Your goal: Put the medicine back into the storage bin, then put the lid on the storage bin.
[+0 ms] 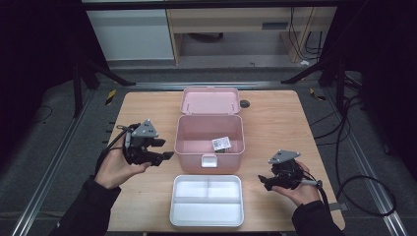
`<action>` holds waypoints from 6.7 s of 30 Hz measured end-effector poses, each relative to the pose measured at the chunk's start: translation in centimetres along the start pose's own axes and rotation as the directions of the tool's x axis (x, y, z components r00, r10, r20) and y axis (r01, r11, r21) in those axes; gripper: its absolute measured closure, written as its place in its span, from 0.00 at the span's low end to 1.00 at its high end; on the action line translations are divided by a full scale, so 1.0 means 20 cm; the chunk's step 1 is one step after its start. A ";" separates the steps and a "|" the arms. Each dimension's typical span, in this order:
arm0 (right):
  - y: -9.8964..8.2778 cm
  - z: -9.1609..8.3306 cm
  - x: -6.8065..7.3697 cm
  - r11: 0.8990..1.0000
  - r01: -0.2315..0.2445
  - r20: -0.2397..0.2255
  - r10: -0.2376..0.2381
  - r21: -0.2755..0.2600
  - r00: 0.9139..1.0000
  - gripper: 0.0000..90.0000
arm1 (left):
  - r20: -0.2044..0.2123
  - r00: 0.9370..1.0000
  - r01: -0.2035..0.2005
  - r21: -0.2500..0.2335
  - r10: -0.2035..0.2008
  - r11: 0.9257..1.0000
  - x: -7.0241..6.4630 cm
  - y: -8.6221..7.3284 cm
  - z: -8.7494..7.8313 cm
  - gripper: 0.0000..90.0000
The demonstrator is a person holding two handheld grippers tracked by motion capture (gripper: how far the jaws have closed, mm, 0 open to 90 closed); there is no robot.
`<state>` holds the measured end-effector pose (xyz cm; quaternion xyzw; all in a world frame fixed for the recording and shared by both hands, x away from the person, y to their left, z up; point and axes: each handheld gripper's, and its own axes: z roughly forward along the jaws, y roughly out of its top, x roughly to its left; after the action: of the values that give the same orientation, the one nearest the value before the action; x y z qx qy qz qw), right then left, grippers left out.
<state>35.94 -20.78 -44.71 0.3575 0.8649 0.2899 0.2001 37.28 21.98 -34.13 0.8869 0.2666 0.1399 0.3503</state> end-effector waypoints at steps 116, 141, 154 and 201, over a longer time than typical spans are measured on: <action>0.77 -0.38 0.19 0.825 0.542 -0.387 -0.454 0.156 0.802 0.96 | 0.349 0.801 -0.590 0.322 0.487 0.740 -0.20 0.52 0.04 0.99; 1.05 -0.16 -0.13 0.789 0.587 -0.349 -0.507 0.180 0.788 0.96 | 0.327 0.823 -0.559 0.326 0.464 0.762 0.18 0.72 0.23 0.99; 1.08 0.08 -0.16 0.781 0.586 -0.341 -0.502 0.215 0.795 0.96 | 0.324 0.832 -0.549 0.358 0.451 0.755 0.31 0.67 0.38 0.99; 0.89 0.24 -0.09 0.808 0.564 -0.351 -0.486 0.169 0.801 0.92 | 0.401 0.831 -0.529 0.357 0.385 0.770 0.31 0.42 0.57 0.96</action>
<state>48.82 -10.16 -36.57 0.0783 0.9806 0.1534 0.0940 50.55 14.10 -36.05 0.9920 0.0077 0.0171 0.1251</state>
